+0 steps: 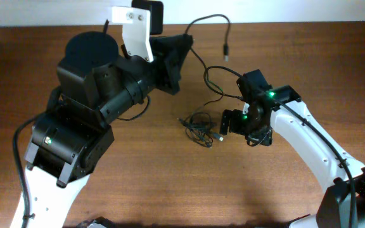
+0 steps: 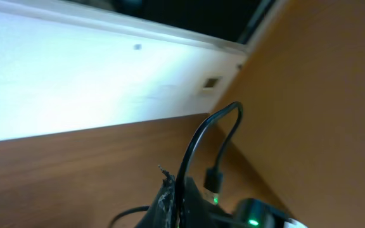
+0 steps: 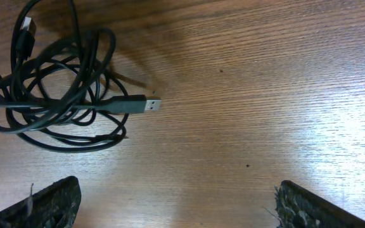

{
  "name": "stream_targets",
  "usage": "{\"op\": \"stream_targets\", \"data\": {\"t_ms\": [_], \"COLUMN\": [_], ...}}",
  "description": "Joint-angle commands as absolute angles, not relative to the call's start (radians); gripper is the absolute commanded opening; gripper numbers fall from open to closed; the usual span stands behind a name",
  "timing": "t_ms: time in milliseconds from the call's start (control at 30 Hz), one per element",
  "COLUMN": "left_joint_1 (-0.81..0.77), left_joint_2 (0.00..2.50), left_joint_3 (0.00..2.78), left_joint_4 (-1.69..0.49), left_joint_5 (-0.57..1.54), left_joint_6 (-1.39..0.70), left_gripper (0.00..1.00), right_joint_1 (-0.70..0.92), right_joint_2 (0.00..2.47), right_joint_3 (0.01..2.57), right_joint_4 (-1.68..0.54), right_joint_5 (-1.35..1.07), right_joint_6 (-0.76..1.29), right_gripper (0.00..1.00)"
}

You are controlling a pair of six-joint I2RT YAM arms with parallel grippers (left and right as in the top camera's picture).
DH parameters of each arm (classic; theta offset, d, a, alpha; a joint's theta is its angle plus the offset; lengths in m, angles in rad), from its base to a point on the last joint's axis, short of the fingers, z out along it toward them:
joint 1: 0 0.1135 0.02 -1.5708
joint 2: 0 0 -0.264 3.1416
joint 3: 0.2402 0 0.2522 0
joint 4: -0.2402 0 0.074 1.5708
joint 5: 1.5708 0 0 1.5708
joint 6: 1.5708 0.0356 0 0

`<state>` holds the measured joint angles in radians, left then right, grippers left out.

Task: Untangle cables
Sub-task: 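Pull the held cable strand with the left gripper toward the back-left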

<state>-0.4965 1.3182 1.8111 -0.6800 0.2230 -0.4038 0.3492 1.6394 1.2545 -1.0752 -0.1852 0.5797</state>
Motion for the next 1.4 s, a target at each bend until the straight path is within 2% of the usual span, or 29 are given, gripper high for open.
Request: {"op": "stream_targets", "data": {"t_ms": [0, 133, 233, 533, 667, 933, 1033, 1367], "left_joint_1": [-0.495, -0.493, -0.469, -0.354, -0.288, -0.191, -0.141, -0.123], "left_joint_2": [1.324, 1.314, 1.297, 1.296, 1.302, 1.445, 1.549, 1.778], "left_joint_3": [1.828, 1.832, 1.836, 1.836, 1.835, 1.834, 1.834, 1.834], "left_joint_4": [-0.67, -0.628, -0.642, -0.649, -0.731, -0.941, -0.99, -1.042], "left_joint_5": [0.141, 0.093, -0.116, -0.424, -0.458, -0.789, -0.807, -0.632], "left_joint_6": [-0.388, -0.367, -0.35, -0.349, -0.343, -0.344, -0.344, -0.377], "left_gripper": [0.0, 0.0, 0.0, 0.0, 0.0, 0.0, 0.01, 0.28], "right_joint_1": [0.347, 0.347, 0.347, 0.347, 0.347, 0.347, 0.347, 0.347], "right_joint_2": [1.643, 1.643, 1.643, 1.643, 1.643, 1.643, 1.643, 1.643], "right_joint_3": [1.248, 1.248, 1.248, 1.248, 1.248, 1.248, 1.248, 1.248], "right_joint_4": [-1.063, -1.063, -1.069, -1.058, -1.058, -1.059, -1.059, -1.061], "right_joint_5": [-0.18, -0.181, -0.18, -0.18, -0.18, -0.181, -0.181, -0.181], "right_joint_6": [0.585, 0.585, 0.585, 0.585, 0.585, 0.585, 0.585, 0.585], "right_gripper": [0.99, 0.99, 0.99, 0.99, 0.99, 0.99, 0.99, 0.99]}}
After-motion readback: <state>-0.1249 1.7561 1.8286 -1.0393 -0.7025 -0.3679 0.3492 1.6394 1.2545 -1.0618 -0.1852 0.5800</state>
